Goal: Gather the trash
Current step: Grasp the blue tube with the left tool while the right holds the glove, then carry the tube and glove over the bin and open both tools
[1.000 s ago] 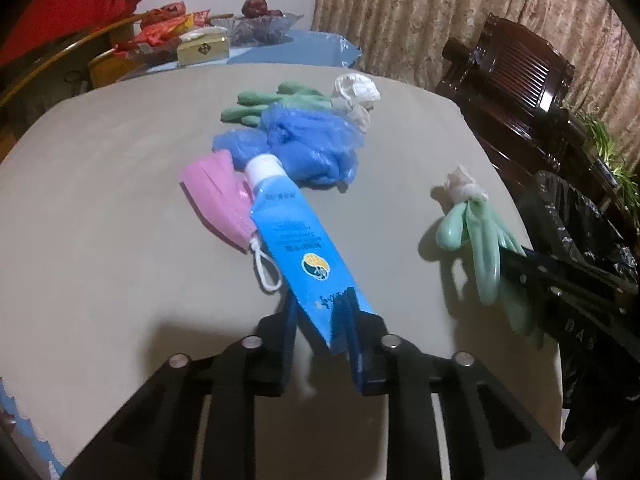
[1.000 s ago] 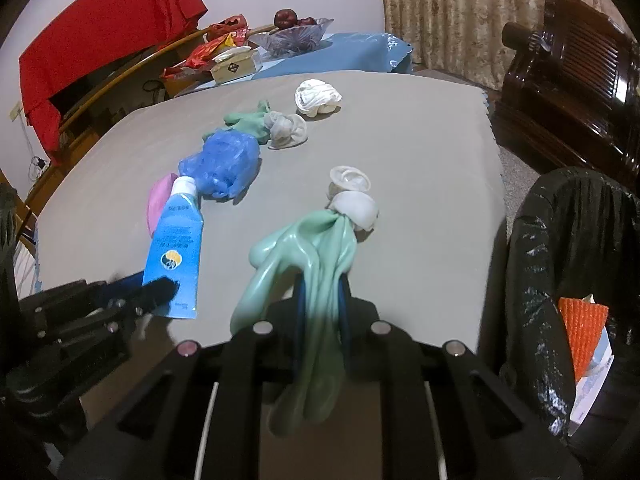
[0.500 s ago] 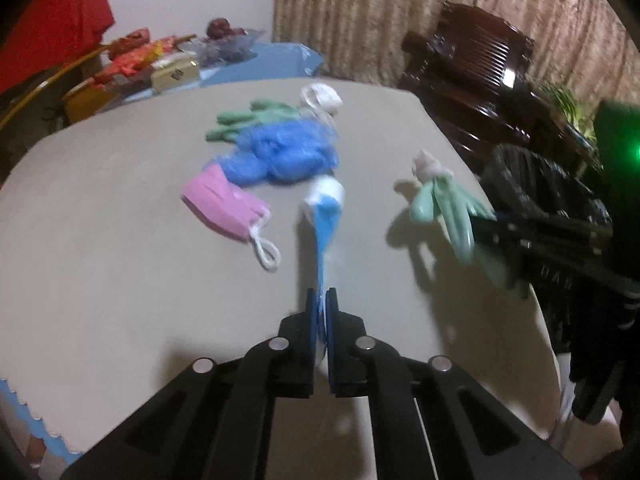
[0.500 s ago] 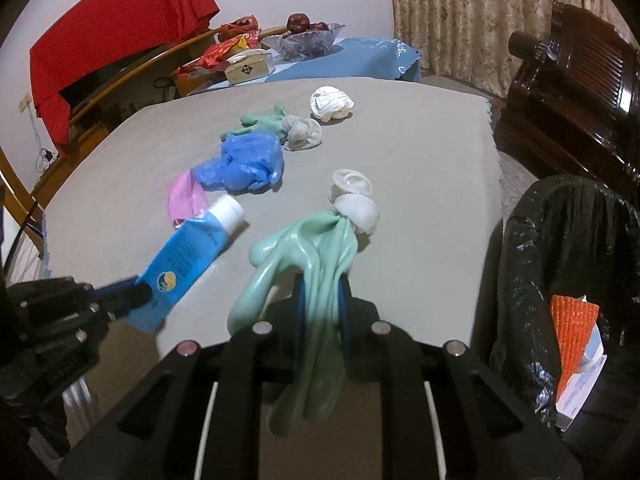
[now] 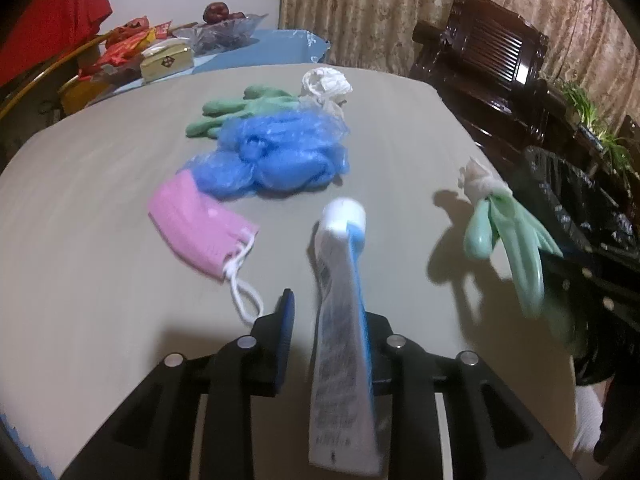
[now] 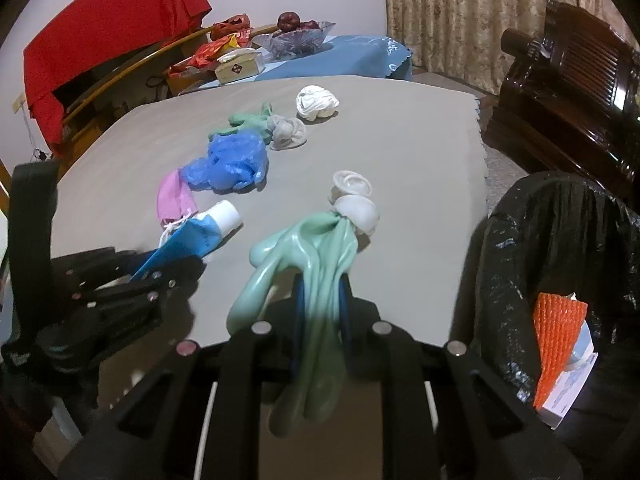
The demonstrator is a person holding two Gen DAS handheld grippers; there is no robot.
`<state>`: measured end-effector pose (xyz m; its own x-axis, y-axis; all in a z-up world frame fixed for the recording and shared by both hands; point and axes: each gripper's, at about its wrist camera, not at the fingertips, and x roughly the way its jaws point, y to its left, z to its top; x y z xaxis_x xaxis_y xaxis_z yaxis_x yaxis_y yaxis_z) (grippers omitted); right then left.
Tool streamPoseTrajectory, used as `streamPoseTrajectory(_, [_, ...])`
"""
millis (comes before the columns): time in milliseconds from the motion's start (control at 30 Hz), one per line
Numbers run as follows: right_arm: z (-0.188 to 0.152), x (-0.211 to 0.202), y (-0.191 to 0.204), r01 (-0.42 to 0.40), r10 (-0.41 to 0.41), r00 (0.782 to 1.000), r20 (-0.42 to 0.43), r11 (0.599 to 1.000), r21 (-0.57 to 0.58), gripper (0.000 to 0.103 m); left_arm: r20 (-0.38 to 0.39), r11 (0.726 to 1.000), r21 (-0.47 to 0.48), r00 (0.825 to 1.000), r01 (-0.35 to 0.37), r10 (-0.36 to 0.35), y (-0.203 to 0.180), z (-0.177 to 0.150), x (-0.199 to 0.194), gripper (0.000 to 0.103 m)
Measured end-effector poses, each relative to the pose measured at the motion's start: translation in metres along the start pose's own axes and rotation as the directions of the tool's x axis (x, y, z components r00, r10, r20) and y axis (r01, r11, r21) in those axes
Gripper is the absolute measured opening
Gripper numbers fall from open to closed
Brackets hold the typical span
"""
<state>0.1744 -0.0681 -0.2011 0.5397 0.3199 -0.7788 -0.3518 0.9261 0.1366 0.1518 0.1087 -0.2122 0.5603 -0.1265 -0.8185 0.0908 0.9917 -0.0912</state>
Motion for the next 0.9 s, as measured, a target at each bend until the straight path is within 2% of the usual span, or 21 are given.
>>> streamPoseTrajectory(67, [0.002,-0.001,0.0,-0.002,0.002,1.0,0.002,1.0,-0.001,0.015,0.001,1.0,-0.003,1.0,0.014,-0.014,0.001,0.004,0.0,0.004])
streamPoseTrajectory(133, [0.003,-0.004,0.001,-0.004,0.004,1.0,0.006,1.0,-0.005,0.015,0.016,1.0,-0.012,1.0,0.021,-0.02,0.002,0.006,-0.005,0.002])
streamPoseTrajectory(333, [0.009,-0.022,0.0,-0.021,0.021,0.999,0.036,1.0,0.001,0.015,0.103,0.999,-0.043,0.994,0.031,-0.027,0.001,0.013,-0.04,0.001])
streamPoseTrajectory(633, [0.026,-0.071,-0.006,-0.029,0.026,0.993,0.115,0.999,0.018,0.015,0.176,0.999,-0.035,0.984,0.031,-0.024,-0.017,0.033,-0.086,0.001])
streamPoseTrajectory(900, [0.033,-0.117,-0.024,0.011,-0.016,0.986,0.165,0.999,0.036,0.015,0.215,0.999,0.004,0.976,0.048,-0.048,-0.043,0.047,-0.107,0.001])
